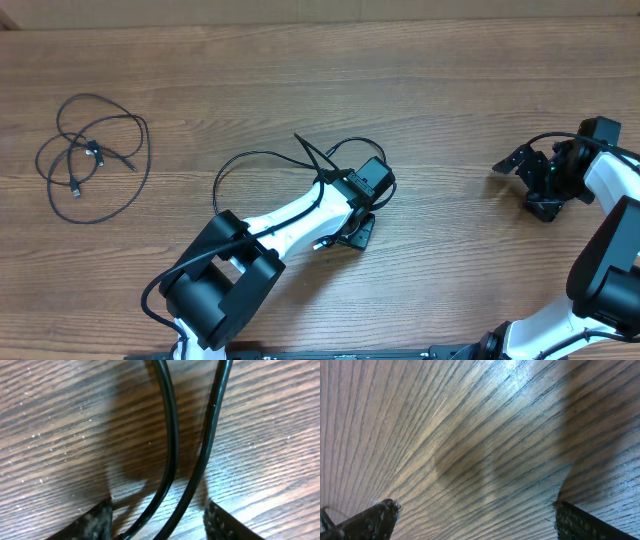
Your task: Untangle cables
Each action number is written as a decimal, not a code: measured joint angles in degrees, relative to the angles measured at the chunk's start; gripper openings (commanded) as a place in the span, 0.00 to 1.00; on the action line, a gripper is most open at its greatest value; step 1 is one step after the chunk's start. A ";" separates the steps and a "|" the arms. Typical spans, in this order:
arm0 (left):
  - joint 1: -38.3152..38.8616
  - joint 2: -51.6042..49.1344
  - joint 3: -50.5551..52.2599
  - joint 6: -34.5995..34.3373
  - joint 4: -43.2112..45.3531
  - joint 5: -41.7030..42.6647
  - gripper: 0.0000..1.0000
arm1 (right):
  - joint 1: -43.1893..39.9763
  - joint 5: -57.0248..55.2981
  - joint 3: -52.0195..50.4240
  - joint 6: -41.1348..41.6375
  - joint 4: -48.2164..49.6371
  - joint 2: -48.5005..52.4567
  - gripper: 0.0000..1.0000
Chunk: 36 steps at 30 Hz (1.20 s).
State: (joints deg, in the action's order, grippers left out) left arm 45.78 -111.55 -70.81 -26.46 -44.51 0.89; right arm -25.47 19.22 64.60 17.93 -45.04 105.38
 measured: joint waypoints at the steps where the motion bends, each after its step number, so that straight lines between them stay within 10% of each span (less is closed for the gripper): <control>1: 0.00 0.00 0.02 0.09 -0.07 -0.02 0.54 | 0.00 0.02 0.00 0.02 0.04 0.00 1.00; 5: 0.00 0.00 0.02 0.50 -0.13 0.02 0.42 | 0.00 0.02 0.00 0.04 0.02 0.02 1.00; 13: 0.00 0.00 0.02 2.56 -0.55 0.79 0.61 | 0.00 0.02 0.00 0.00 0.00 0.00 1.00; 21: 0.00 0.00 0.00 9.11 -2.05 1.86 0.58 | 0.00 0.02 0.00 0.00 0.02 0.02 1.00; 36: 0.00 0.04 0.33 15.56 -3.08 5.16 0.04 | 0.00 0.02 0.00 0.00 0.02 0.02 1.00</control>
State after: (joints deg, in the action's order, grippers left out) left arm 45.78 -111.50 -70.48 -10.90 -47.59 6.04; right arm -25.47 19.25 64.60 17.93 -45.01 105.41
